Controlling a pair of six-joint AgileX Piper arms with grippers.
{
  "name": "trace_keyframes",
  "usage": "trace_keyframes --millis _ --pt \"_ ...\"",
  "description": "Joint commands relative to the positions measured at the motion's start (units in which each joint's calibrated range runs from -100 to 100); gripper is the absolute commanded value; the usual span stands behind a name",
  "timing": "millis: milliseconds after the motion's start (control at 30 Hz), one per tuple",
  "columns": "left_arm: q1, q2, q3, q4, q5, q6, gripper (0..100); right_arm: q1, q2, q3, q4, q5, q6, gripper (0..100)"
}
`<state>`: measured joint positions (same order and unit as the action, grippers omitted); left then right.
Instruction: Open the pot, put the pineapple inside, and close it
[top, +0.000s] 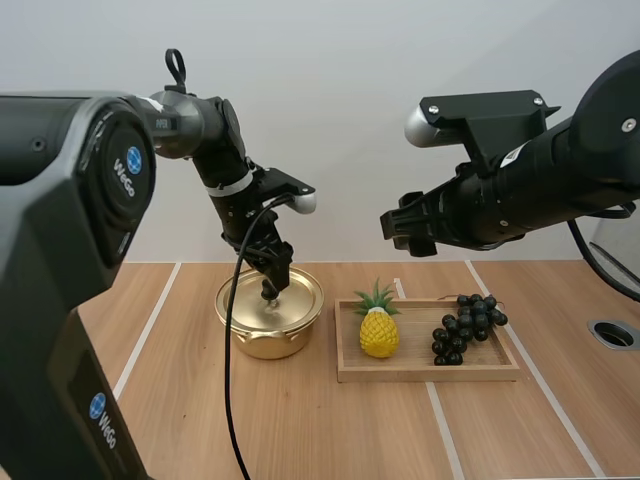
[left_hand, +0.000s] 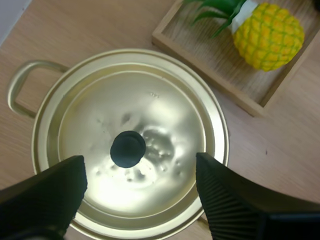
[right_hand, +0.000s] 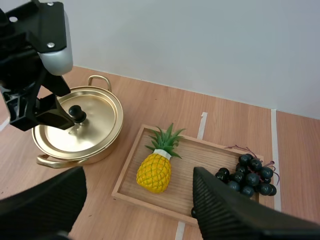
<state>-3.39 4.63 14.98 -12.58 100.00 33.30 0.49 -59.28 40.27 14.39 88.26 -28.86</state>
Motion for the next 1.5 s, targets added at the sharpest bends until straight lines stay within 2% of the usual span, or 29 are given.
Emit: trace_keyframes --millis 0,700,733,767,867,933,967,1300,1467 --pt "-0.21 1.5 0.1 0.3 0.0 -0.5 100 -0.2 -0.3 -0.6 -0.1 -0.5 -0.3 100" --pt "-0.21 5.6 0.1 -0.3 0.0 1.4 100 -0.2 -0.3 -0.6 -0.1 -0.5 -0.3 100" --pt "-0.21 5.6 0.1 -0.4 0.0 1.3 97 -0.2 -0.3 -0.6 -0.1 -0.5 -0.3 100" --pt "-0.21 5.6 0.1 -0.4 0.0 0.9 86 -0.2 -0.3 -0.6 -0.1 -0.5 -0.3 100" --pt "-0.21 5.6 0.1 -0.4 0.0 0.8 43 -0.2 -0.3 -0.6 -0.1 -0.5 -0.3 100" --pt "-0.21 5.6 0.1 -0.4 0.0 0.8 11 -0.2 -0.3 -0.6 -0.1 -0.5 -0.3 100" --pt "-0.21 5.6 0.1 -0.4 0.0 0.8 0 -0.2 -0.3 -0.6 -0.1 -0.5 -0.3 100" --pt "-0.21 5.4 -0.3 0.1 -0.5 1.1 0 -0.2 -0.3 -0.6 -0.1 -0.5 -0.3 100" --pt "-0.21 3.4 -3.7 1.0 0.0 1.1 0 -0.2 -0.3 -0.6 -0.1 -0.5 -0.3 100"
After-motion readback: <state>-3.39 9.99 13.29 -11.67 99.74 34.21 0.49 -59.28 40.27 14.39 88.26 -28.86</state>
